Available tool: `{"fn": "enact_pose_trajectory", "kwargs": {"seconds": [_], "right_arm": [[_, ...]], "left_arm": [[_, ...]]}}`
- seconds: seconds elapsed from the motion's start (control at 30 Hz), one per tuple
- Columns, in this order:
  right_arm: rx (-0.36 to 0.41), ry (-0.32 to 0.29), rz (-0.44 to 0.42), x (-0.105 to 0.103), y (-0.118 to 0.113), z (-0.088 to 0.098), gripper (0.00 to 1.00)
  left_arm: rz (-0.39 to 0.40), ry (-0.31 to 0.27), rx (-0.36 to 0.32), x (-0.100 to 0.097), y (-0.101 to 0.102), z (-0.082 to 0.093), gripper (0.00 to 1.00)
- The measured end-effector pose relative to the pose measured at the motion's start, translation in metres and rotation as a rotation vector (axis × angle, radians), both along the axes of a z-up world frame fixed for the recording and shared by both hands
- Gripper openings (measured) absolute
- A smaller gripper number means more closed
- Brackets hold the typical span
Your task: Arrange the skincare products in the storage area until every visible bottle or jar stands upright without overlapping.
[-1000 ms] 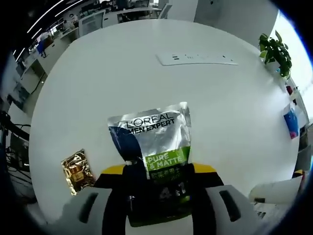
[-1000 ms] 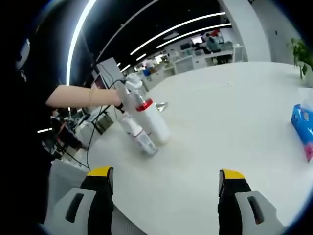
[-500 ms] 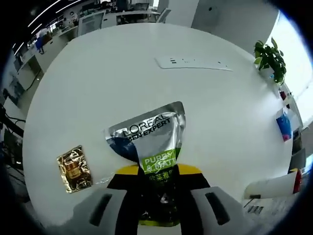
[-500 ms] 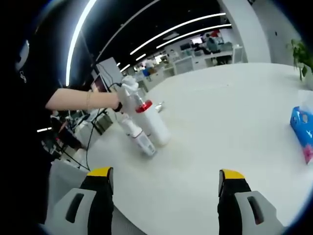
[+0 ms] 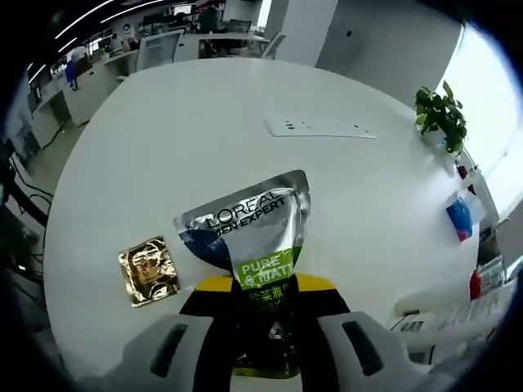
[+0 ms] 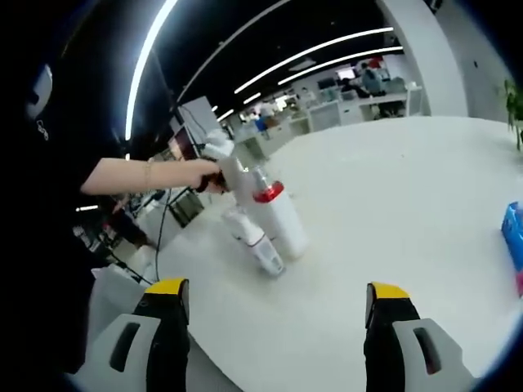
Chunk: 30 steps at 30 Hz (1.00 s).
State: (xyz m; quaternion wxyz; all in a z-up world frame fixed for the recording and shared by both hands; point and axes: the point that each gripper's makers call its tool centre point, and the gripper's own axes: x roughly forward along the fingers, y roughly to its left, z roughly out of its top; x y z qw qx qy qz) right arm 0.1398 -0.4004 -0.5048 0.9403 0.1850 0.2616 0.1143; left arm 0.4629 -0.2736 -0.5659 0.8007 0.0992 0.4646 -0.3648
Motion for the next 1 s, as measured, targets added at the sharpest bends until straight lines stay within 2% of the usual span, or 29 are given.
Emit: {"fn": "enact_pose_trajectory", "kwargs": {"seconds": [0.2,0.4,0.53,0.63,0.7,0.77,0.83,1.0], "right_arm": [[-0.026,-0.011,0.023,0.000,0.005,0.013,0.93],[-0.055,-0.080,0.061,0.011,0.017,0.045,0.93],[-0.068,-0.113,0.090,0.017,0.027,0.058,0.92],[-0.075,-0.137,0.091,0.020,0.033,0.067,0.87],[-0.064,-0.142,0.095,0.021,0.038,0.070,0.83],[-0.057,-0.142,0.106,0.021,0.043,0.074,0.83],[-0.060,-0.149,0.116,0.021,0.047,0.080,0.83],[-0.053,-0.196,0.131,0.026,0.054,0.099,0.83]], "left_arm": [[0.005,-0.028,-0.041,-0.007,0.011,0.018,0.19],[0.008,-0.059,-0.077,-0.016,0.021,0.035,0.18],[0.005,-0.088,-0.111,-0.019,0.026,0.043,0.18],[-0.007,-0.121,-0.128,-0.025,0.030,0.052,0.18],[-0.007,-0.140,-0.170,-0.028,0.029,0.062,0.18],[-0.019,-0.164,-0.181,-0.034,0.032,0.070,0.18],[-0.036,-0.197,-0.185,-0.048,0.032,0.082,0.18],[-0.065,-0.267,-0.194,-0.059,0.040,0.100,0.18]]}}
